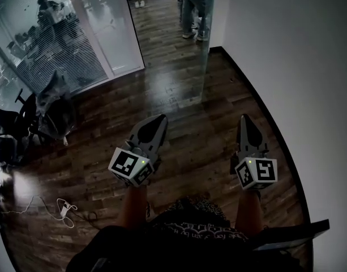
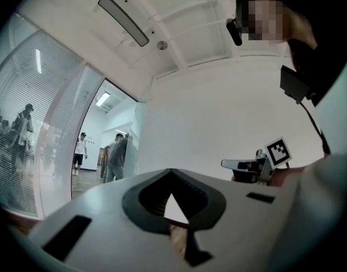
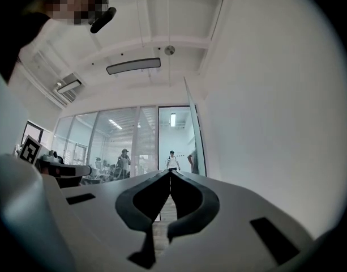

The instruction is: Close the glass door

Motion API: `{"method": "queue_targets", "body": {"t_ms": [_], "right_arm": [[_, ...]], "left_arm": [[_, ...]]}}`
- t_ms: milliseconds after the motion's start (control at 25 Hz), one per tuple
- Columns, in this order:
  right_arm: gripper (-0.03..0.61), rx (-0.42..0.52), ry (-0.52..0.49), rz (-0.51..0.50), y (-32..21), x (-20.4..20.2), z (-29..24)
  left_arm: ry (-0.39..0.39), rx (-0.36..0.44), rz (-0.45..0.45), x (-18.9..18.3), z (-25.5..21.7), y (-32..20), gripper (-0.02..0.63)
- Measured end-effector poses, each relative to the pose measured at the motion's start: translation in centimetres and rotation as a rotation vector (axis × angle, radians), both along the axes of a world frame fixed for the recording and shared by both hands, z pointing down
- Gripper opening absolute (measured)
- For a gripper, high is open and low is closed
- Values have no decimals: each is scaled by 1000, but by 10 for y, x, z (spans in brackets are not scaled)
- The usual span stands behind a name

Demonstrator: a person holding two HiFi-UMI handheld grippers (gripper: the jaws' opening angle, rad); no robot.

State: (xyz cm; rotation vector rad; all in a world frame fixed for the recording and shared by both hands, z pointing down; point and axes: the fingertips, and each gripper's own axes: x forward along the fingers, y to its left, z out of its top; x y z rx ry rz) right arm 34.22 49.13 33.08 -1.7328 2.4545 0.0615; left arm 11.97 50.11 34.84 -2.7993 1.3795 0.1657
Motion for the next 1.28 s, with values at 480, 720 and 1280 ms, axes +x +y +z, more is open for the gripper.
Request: {"method": "queue_targets", "body": {"t_ms": [480, 720, 1280], "right_arm": [[3, -2, 22, -42, -144, -7, -4], [5, 5, 28, -93, -242, -6, -13], [11, -26, 8, -101, -363, 6, 3]], "left_arm": [[-7, -13, -54, -4, -1, -128, -5], [-16, 3, -106, -2, -13, -212, -5], [-11, -26, -97, 10, 1, -341, -5]]}}
